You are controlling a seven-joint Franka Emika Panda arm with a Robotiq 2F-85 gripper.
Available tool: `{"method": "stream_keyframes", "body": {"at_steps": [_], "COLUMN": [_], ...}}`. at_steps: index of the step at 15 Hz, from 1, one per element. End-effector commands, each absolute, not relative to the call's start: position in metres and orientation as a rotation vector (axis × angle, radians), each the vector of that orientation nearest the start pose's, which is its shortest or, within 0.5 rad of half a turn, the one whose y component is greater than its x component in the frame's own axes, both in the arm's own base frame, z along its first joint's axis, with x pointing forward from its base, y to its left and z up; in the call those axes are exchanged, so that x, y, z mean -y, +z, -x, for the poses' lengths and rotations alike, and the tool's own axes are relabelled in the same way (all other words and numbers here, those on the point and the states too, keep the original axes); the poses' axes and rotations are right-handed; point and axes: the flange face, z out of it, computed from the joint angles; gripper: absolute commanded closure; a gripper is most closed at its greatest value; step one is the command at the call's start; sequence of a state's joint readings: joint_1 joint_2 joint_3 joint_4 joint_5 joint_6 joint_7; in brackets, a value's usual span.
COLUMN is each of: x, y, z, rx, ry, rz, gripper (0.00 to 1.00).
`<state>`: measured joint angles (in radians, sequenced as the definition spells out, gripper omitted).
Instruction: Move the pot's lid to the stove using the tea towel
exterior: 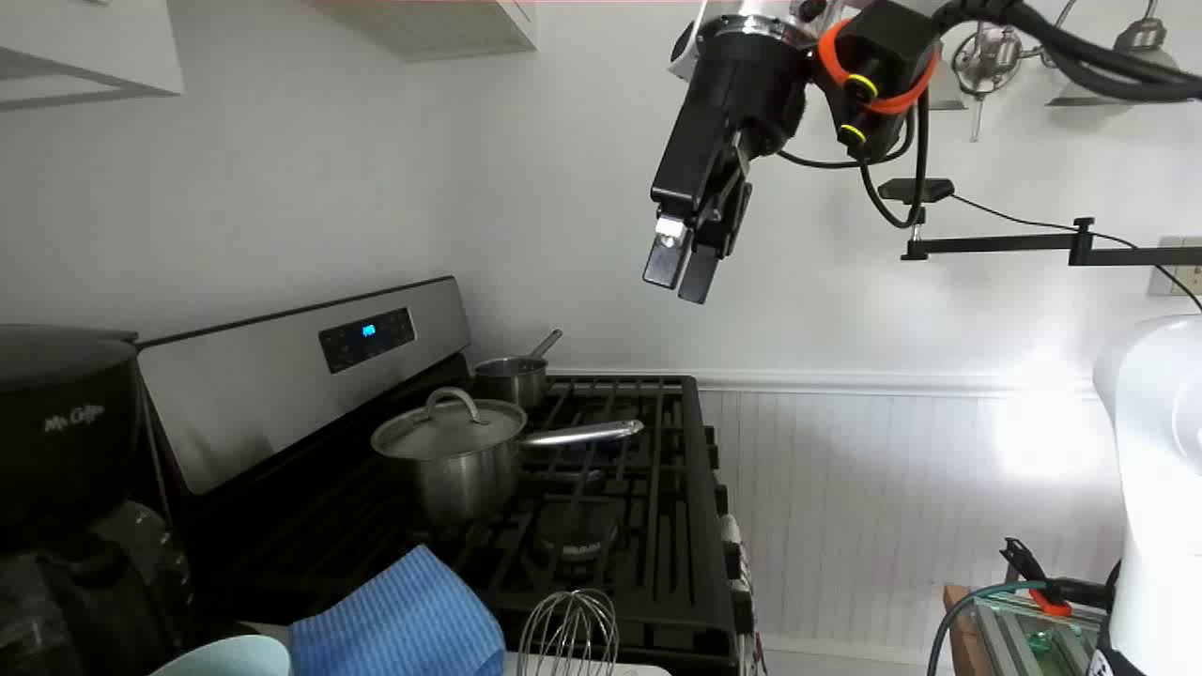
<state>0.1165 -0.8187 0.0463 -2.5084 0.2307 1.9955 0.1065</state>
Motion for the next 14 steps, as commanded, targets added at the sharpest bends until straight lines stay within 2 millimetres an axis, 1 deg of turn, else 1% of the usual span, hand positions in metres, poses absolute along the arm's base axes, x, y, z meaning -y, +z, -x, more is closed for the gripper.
{"method": "stream_keyframes", "body": {"at_steps": [1,5,6,8,10,14], "x": [-0.071,-0.071,-0.064,-0.041,-0.016,0.054], "y": [0.572,0.572,0.567,0.552,0.536,0.492], "z": [-0.326,-0.326,-0.332,-0.341,-0.344,-0.345], "rx": [-0.023,-0.023,-0.067,-0.187,-0.280,-0.558], "ry": [-0.406,-0.408,-0.397,-0.358,-0.380,-0.356], "rz": [2.887,2.887,2.894,2.906,2.914,2.840], "gripper": [0.00,0.00,0.00,0.00,0.00,0.00]}}
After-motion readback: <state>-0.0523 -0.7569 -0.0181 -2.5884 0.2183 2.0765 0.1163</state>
